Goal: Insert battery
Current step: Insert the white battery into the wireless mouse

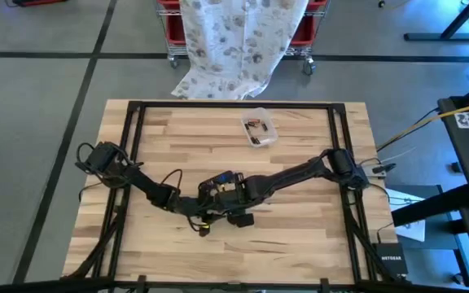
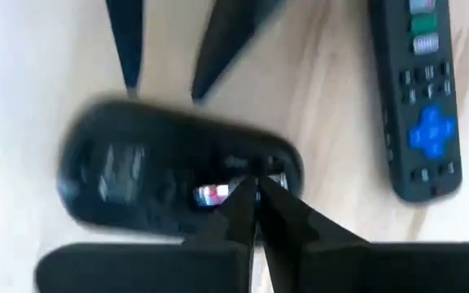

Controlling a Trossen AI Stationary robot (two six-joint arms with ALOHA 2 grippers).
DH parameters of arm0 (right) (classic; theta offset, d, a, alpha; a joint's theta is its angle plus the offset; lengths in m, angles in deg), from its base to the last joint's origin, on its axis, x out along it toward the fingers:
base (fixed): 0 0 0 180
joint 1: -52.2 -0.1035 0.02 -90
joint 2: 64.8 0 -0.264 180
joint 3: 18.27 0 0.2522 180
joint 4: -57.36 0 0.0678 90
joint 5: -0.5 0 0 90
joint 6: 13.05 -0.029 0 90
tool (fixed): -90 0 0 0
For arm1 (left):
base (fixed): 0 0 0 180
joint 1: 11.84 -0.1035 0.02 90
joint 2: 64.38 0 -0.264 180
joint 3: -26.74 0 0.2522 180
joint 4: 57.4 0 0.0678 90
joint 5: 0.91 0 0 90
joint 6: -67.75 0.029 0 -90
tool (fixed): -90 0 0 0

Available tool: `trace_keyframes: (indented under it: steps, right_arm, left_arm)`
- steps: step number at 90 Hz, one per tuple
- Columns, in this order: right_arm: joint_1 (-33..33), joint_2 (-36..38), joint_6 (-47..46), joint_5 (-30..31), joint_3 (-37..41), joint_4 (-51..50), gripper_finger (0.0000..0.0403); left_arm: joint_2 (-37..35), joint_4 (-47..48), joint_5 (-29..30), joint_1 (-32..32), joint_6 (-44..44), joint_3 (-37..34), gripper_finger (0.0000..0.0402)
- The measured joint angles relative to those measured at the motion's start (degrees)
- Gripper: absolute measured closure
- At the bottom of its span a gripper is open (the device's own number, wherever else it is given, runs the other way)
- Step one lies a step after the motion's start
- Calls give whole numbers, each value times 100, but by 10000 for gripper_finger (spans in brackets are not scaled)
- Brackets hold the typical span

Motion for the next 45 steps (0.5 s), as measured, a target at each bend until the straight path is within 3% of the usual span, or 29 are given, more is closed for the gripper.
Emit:
trace_keyframes:
  steps: [17,30,45]
  right_arm:
    - [-8,216,-256,163,0,-488,402]
    - [-4,300,-213,249,-2,12,402]
    - [0,116,59,-50,-9,617,402]
  left_arm:
    - [0,37,23,-3,-14,0,306]
    - [0,37,23,-33,-14,0,306]
    - [0,58,26,-33,-26,0,306]
